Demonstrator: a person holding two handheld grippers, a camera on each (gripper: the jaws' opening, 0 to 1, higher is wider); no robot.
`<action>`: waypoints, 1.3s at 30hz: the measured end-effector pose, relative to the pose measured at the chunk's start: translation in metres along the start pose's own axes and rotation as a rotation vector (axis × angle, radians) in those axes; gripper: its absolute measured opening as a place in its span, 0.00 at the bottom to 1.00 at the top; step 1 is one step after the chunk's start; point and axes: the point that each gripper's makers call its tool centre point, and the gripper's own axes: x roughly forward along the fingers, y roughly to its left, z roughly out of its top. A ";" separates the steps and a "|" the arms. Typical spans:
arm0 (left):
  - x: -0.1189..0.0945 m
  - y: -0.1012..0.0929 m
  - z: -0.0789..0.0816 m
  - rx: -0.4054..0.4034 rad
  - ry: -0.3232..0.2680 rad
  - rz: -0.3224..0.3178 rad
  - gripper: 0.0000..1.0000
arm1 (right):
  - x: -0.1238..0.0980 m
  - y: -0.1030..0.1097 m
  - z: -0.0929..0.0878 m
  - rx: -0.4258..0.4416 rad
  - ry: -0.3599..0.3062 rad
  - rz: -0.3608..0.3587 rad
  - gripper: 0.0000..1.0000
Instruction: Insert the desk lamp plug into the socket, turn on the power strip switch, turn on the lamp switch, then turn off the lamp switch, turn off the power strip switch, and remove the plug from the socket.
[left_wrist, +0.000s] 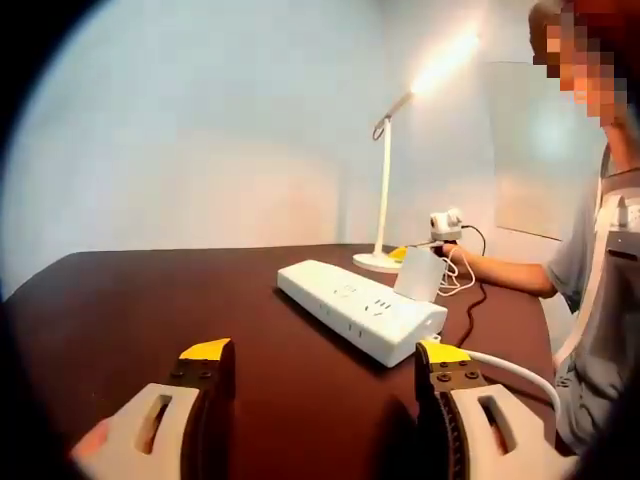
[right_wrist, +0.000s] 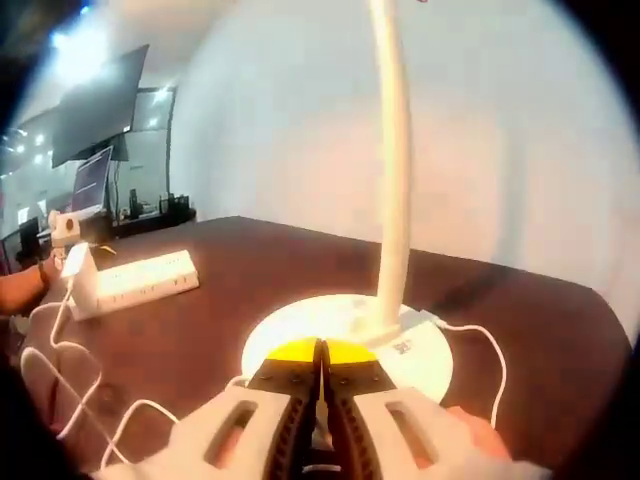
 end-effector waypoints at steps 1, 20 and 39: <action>0.000 0.000 0.000 0.000 0.000 0.000 0.69 | -0.002 -0.001 0.003 0.001 -0.014 -0.003 0.03; 0.005 0.003 -0.001 -0.006 0.002 -0.010 0.68 | -0.019 -0.022 0.024 0.102 -0.062 -0.039 0.03; 0.001 0.003 0.002 -0.018 -0.022 -0.007 0.68 | -0.101 0.011 0.076 0.070 -0.080 -0.017 0.11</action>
